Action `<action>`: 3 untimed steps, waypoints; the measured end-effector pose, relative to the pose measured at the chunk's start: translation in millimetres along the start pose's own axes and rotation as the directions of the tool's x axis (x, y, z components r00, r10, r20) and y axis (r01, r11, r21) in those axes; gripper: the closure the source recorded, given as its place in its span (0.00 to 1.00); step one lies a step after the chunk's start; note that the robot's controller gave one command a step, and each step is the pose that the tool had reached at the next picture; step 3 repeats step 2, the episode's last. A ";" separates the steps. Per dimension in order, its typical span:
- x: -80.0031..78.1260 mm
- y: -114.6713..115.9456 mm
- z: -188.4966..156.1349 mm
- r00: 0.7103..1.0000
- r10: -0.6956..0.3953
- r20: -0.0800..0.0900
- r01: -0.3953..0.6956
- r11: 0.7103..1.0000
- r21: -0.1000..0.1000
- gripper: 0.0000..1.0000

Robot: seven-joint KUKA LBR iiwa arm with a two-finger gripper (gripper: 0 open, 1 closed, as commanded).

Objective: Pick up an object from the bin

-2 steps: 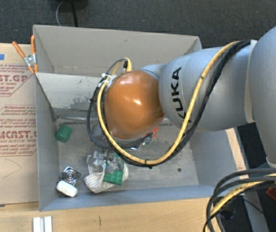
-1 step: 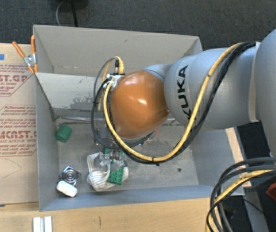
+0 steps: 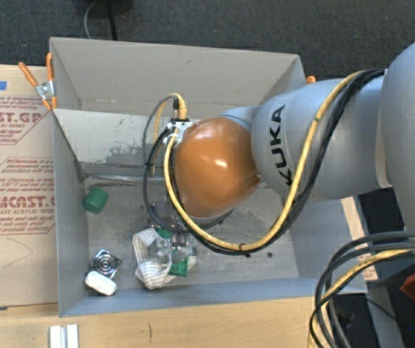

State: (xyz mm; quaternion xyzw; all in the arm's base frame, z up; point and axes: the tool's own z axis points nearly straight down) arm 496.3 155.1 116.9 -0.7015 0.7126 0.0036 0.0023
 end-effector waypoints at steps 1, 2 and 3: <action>-2.3 10.1 -29.5 0.999 0.049 -0.003 -0.049 0.999 -0.013 1.00; -5.2 4.5 -54.9 0.998 0.061 0.004 -0.061 0.998 0.008 1.00; -5.2 4.5 -54.9 0.998 0.061 0.004 -0.061 0.998 0.008 1.00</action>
Offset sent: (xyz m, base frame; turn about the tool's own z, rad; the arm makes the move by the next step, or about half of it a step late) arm -0.0040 0.0060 -0.0118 0.0722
